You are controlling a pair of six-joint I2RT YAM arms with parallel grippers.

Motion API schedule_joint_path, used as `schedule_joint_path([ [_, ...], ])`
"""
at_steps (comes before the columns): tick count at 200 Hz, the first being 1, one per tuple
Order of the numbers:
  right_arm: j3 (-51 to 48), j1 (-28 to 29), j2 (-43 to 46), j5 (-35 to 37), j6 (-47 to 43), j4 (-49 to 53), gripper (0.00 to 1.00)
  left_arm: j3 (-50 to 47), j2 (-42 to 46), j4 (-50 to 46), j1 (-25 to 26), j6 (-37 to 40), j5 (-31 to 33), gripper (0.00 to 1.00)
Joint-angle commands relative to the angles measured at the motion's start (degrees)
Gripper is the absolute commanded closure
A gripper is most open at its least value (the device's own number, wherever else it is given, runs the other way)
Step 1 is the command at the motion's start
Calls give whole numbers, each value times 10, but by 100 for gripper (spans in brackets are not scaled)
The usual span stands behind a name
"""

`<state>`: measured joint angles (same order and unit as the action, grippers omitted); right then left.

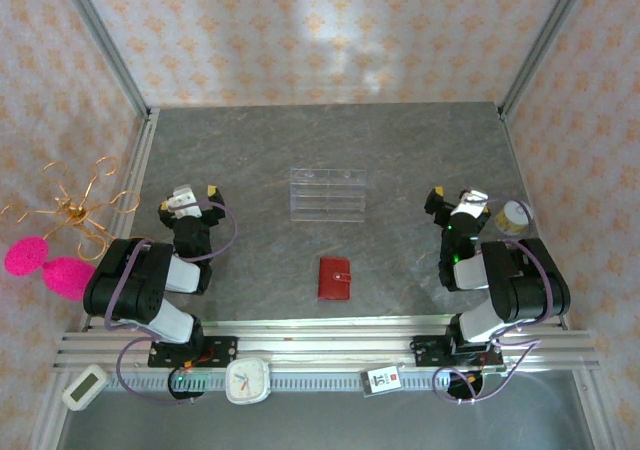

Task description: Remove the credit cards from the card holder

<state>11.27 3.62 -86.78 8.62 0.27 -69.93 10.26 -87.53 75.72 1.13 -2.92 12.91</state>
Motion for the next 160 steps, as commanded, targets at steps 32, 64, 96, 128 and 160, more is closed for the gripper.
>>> schedule_joint_path([
  [32,11,3,-4,14,-9,-23,0,10,-7,24,6,5,10,1],
  [64,11,3,-3,14,-9,-23,0,10,-8,24,7,5,10,1],
  [96,12,3,-3,13,-9,-24,0,10,-7,24,6,5,11,1],
  [128,11,3,-3,14,-9,-24,0,11,-7,23,6,5,10,1],
  [160,14,3,-5,14,-8,-20,0,10,-6,23,6,5,9,1],
])
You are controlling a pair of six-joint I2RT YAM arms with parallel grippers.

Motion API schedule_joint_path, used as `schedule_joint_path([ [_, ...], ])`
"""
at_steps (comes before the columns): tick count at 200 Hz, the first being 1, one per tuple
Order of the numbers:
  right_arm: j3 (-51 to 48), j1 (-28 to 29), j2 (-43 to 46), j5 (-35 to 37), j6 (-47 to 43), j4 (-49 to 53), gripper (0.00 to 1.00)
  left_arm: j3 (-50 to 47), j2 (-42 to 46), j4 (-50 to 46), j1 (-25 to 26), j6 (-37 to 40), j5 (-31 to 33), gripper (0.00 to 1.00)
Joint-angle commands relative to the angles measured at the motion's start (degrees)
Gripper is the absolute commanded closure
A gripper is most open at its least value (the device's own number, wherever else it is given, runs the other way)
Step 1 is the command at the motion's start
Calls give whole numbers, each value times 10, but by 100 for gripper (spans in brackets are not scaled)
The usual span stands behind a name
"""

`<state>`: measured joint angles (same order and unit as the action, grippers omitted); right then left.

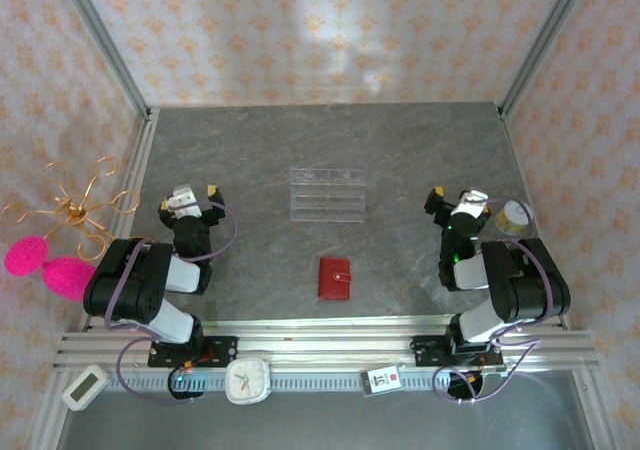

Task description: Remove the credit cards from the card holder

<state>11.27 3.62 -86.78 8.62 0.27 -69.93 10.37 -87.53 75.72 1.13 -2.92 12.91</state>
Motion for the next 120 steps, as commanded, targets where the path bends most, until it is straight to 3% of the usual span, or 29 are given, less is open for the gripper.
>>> schedule_joint_path([
  [1,14,3,-5,14,-8,-20,0,9,-6,24,6,5,10,1],
  [21,14,5,6,28,-7,-17,0,8,32,-6,30,20,51,1],
  [40,64,6,49,65,8,110,0,38,94,-107,88,50,150,1],
  [55,109,8,67,84,30,216,0,73,131,-200,101,27,152,1],
  [73,116,24,95,108,49,256,0,91,181,-272,110,-29,155,1],
  [100,128,74,139,228,68,315,0,86,262,-296,131,-71,167,1],
  [112,155,75,145,278,158,391,0,86,300,-311,137,-88,169,1],
  [120,188,71,147,303,278,490,0,82,325,-315,137,-106,162,1],
])
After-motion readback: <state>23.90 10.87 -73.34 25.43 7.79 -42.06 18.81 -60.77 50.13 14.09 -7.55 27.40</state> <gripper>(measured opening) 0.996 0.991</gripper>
